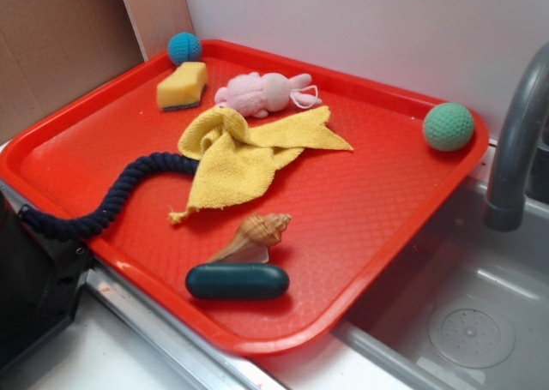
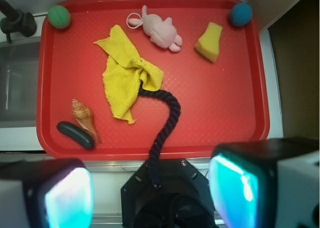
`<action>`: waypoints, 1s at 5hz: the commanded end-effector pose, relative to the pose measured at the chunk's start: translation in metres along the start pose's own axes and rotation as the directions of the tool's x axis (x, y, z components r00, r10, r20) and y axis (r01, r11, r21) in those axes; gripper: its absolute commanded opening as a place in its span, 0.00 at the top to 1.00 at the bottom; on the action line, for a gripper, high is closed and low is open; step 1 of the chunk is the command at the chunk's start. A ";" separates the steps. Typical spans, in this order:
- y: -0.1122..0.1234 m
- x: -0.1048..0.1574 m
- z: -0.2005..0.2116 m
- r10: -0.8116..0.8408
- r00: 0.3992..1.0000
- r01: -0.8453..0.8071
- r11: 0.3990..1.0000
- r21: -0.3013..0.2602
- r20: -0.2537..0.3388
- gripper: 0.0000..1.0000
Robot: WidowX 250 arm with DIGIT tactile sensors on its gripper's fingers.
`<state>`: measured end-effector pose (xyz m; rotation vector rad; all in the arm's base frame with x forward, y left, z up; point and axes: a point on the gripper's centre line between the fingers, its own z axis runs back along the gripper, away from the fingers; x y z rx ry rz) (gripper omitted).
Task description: Grab the green sponge.
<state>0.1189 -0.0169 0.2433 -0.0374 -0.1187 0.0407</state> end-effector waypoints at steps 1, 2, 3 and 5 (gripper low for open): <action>0.000 0.000 0.000 0.000 1.000 0.000 1.000 0.000 0.000 0.00; 0.036 0.035 -0.049 0.192 0.981 -0.188 0.977 0.104 -0.028 0.00; 0.066 0.084 -0.080 0.252 0.966 -0.255 0.966 0.041 0.062 0.00; 0.108 0.145 -0.171 0.349 0.933 -0.354 0.934 0.049 0.087 0.00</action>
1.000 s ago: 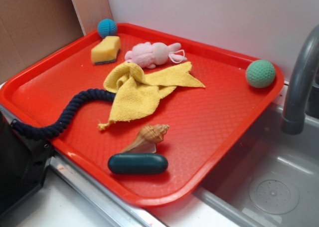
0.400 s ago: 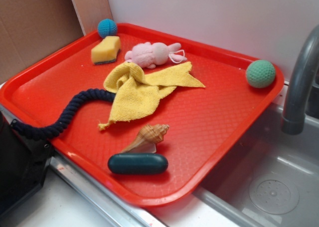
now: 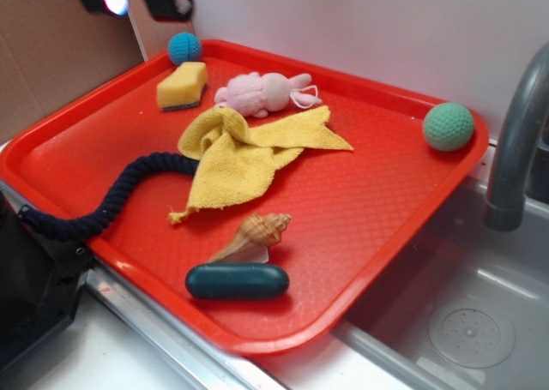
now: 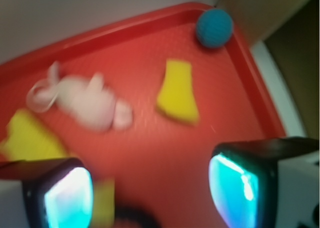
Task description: Grab the green sponge.
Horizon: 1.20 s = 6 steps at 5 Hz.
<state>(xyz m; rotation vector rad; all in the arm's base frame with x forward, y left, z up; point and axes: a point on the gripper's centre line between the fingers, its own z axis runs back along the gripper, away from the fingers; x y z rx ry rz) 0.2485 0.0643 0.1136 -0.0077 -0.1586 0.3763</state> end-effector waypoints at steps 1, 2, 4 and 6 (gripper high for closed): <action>0.015 0.044 -0.063 0.059 0.998 -0.059 0.998 -0.002 0.001 0.00; 0.023 0.049 -0.073 0.092 0.995 -0.091 0.995 0.046 -0.031 0.00; 0.051 0.041 -0.056 0.138 0.990 -0.138 0.988 0.076 0.000 0.00; 0.056 0.031 -0.037 0.162 0.985 -0.165 0.985 0.048 0.052 0.00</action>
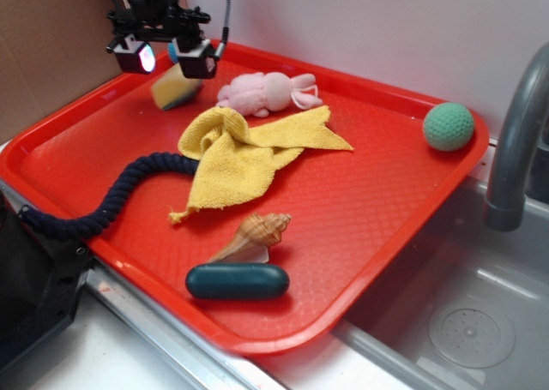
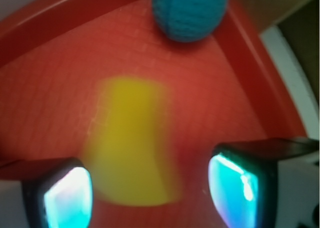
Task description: Grab the green sponge.
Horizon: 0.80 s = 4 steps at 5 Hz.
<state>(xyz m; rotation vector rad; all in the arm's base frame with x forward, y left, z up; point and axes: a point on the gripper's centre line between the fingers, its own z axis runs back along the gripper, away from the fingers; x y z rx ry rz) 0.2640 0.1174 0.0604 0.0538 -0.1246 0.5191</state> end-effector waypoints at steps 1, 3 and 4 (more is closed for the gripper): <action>0.007 0.012 0.004 0.007 0.999 -0.006 1.000 -0.029 0.037 0.00; -0.014 0.008 -0.032 -0.013 0.998 0.010 0.999 -0.049 -0.056 0.00; -0.017 0.000 -0.037 -0.006 0.998 0.004 0.999 -0.049 -0.058 1.00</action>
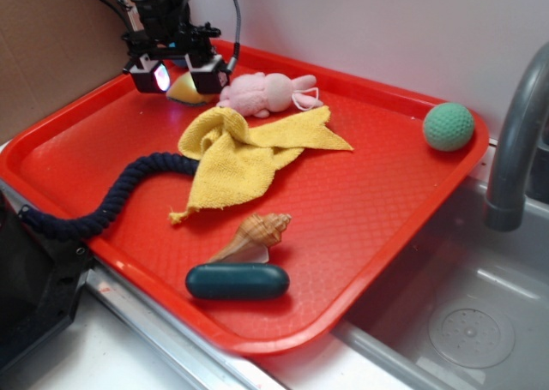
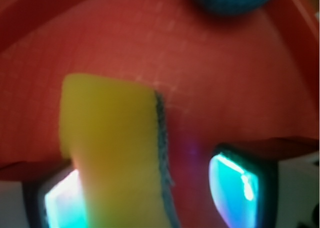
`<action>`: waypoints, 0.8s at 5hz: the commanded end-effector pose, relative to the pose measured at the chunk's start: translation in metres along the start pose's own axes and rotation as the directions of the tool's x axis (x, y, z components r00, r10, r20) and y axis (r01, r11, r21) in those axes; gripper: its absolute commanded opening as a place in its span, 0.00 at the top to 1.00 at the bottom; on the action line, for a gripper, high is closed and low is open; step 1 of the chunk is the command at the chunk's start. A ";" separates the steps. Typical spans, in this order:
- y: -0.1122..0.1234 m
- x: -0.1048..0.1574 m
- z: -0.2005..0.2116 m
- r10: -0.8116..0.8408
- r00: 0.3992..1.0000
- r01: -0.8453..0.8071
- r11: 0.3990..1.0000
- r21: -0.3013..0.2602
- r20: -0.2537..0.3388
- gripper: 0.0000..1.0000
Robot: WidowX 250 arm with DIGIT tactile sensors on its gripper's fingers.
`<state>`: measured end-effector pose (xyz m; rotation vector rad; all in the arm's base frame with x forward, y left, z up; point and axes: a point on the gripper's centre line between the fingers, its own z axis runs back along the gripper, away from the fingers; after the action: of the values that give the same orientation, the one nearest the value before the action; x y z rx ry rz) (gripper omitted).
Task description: Grab the green sponge.
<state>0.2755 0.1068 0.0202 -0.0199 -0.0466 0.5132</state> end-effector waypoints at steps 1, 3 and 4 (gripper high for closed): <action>-0.001 -0.002 0.004 -0.031 0.999 0.031 0.999 -0.010 0.040 1.00; -0.002 -0.014 0.046 -0.180 0.983 0.180 0.984 -0.003 0.018 1.00; 0.011 -0.045 0.098 -0.264 0.964 0.265 0.964 -0.032 0.010 1.00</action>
<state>0.2277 0.0833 0.1064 -0.0592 -0.0275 0.2265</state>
